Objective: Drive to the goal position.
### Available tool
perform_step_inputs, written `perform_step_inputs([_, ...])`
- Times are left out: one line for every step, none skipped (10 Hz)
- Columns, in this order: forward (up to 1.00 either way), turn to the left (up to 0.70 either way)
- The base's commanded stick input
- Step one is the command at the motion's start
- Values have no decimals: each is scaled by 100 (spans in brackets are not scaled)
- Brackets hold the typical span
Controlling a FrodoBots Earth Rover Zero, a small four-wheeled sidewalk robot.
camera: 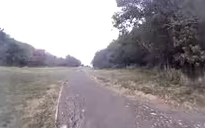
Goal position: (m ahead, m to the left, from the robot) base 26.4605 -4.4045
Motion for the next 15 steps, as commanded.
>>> perform_step_inputs([45,0])
perform_step_inputs([45,0])
perform_step_inputs([45,0])
perform_step_inputs([45,0])
perform_step_inputs([45,17])
perform_step_inputs([45,22])
perform_step_inputs([45,27])
perform_step_inputs([45,16])
perform_step_inputs([45,3])
perform_step_inputs([45,0])
perform_step_inputs([45,0])
perform_step_inputs([45,0])
perform_step_inputs([45,0])
perform_step_inputs([45,0])
perform_step_inputs([45,0])
